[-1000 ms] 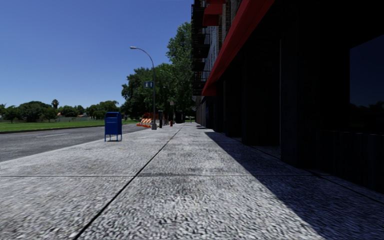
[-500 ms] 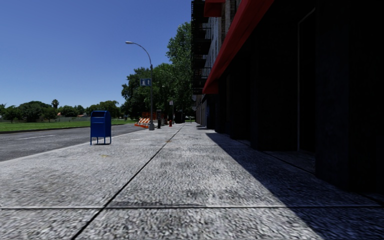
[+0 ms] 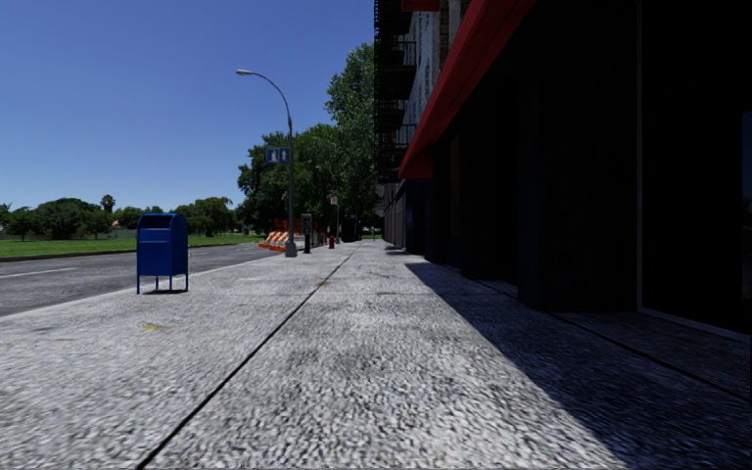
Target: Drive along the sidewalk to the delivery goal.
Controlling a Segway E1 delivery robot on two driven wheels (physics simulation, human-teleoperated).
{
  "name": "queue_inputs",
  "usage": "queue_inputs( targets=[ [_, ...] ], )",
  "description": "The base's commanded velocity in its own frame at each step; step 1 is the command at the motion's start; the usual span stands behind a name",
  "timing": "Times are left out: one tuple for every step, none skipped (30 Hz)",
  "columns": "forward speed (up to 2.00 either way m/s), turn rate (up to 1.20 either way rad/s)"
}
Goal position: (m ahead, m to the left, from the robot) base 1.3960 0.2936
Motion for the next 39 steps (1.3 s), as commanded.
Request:
queue_inputs(
  targets=[
    [1.89,0.0],
    [1.7,0.0],
    [1.7,0.0],
    [1.49,0.01],
    [1.39,0.45],
    [1.34,0.55],
    [1.34,0.55],
    [1.33,0.55],
    [1.32,0.0],
    [1.32,0.0],
    [1.32,0.0],
    [1.32,0.0],
    [1.32,0.0],
    [1.32,0.0],
    [1.32,0.0],
    [1.32,0.0],
    [1.32,0.0],
    [1.32,0.0],
    [1.32,0.0],
    [1.32,0.0],
    [1.32,0.0],
    [1.32,0.0],
    [1.32,0.0],
    [1.32,0.0],
    [1.32,0.0],
    [1.32,0.0],
    [1.32,0.0],
    [1.31,0.0],
    [0.0,0.0],
    [0.0,0.0],
    [0.0,0.0],
    [0.0,0.0],
    [0.0,0.0],
    [0.0,0.0],
    [0.0,0.0],
    [0.0,0.0],
    [0.0,0.0],
    [0.0,0.0],
    [0.0,0.0]
  ],
)
